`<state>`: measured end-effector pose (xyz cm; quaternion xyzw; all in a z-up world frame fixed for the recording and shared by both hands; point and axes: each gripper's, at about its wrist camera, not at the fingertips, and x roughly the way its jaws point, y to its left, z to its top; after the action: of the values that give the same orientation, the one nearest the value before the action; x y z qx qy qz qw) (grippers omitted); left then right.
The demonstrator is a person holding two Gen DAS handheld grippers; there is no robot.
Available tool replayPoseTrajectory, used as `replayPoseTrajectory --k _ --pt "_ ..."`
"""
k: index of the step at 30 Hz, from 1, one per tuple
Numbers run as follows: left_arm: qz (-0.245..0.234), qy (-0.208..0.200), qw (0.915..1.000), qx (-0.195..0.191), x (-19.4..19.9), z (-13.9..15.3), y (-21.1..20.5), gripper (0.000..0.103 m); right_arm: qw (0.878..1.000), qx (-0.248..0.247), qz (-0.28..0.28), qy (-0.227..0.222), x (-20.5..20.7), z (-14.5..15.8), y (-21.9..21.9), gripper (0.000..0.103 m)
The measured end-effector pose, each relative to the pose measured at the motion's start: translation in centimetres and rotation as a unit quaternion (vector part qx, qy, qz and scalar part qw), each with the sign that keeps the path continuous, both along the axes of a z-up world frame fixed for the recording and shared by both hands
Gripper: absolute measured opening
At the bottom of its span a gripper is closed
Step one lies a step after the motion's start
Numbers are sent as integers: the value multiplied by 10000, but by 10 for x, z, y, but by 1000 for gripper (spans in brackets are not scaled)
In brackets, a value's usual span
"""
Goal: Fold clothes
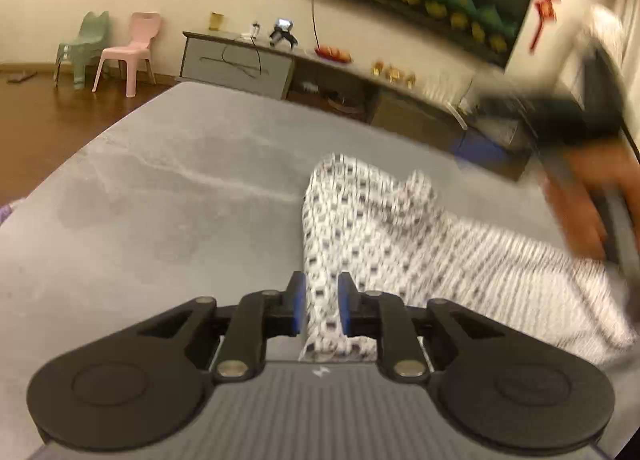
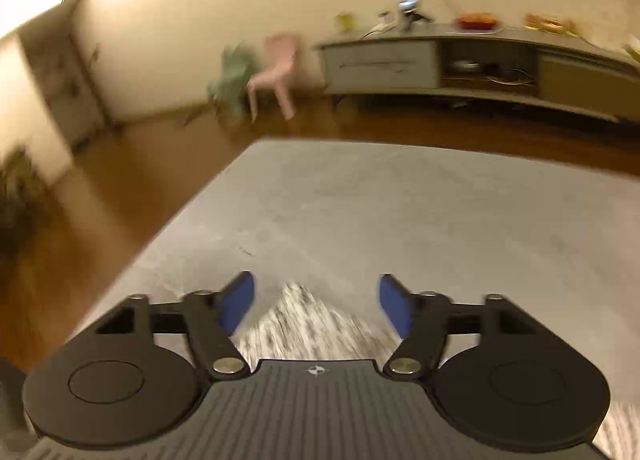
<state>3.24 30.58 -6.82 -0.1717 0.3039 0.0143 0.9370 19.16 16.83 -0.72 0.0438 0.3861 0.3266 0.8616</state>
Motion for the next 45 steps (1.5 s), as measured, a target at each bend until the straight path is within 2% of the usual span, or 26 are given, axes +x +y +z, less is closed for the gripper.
replayPoseTrajectory --k 3,5,6,7,8,10,13,16,17,18,19,20,22,25,27,28,29,32,33,35,38,42,45 --pt "19 110 9999 -49 2 2 -3 17 9986 31 111 520 -43 -27 -27 75" --pt "21 110 9999 19 -2 8 -6 17 9973 -127 265 675 -62 -51 -23 68" --pt "31 101 9999 63 -5 11 -7 17 9970 -201 259 698 -69 -61 -19 40" --pt "50 67 9999 99 -8 14 -8 17 9977 -278 188 583 -75 -67 -16 23" --pt "84 -5 9999 134 -10 15 -9 17 9984 -321 138 442 -74 -67 -13 17" --pt "133 -190 9995 190 -15 18 -9 17 9985 -65 33 545 -78 -64 -16 11" --pt "-75 -281 9995 126 -11 16 -12 20 9958 247 -187 857 -84 -60 -25 11" --pt "-447 78 9985 303 6 8 -29 20 9961 44 -95 873 -87 -69 -27 17" --pt "-513 184 9974 477 10 5 -37 20 9969 -47 -54 785 -88 -64 -28 20" --pt "-584 230 9962 611 12 3 -43 20 9977 -135 -43 662 -88 -55 -29 33" --pt "-652 251 9953 674 13 2 -47 20 9992 -190 -72 347 -89 -41 -30 43" --pt "-704 267 9947 705 14 1 -50 20 9996 -226 -127 -86 -90 -26 -29 44" --pt "-849 257 9932 753 15 -1 -55 20 9975 -331 69 -627 -82 -8 -18 44" --pt "-922 534 9900 924 18 -13 -62 20 9919 -667 551 -935 -54 -9 19 41" --pt "-926 691 9876 1062 17 -21 -65 22 9905 -1055 557 -689 -25 -28 37 27" --pt "-947 710 9866 1123 16 -20 -65 22 9890 -1336 388 -503 -9 -41 41 24" --pt "-956 681 9866 1131 15 -18 -64 22 9896 -1385 180 -350 1 -48 34 24" --pt "-952 462 9893 1002 16 -6 -58 21 9945 -999 -311 24 14 -54 3 25" --pt "-951 389 9901 959 16 -2 -56 21 9961 -797 -369 53 9 -48 -9 26" --pt "-949 204 9912 899 20 9 -53 22 9985 -329 -438 -10 -8 -34 -36 34" --pt "-1048 43 9887 1067 54 28 -58 23 9991 26 -383 -154 -38 -24 -65 36" --pt "-1189 507 9791 1571 112 5 -72 23 9991 -286 132 -279 -74 -33 -60 36" --pt "-1234 849 9708 1872 151 -16 -80 24 9968 -677 203 -380 -97 -50 -49 35"
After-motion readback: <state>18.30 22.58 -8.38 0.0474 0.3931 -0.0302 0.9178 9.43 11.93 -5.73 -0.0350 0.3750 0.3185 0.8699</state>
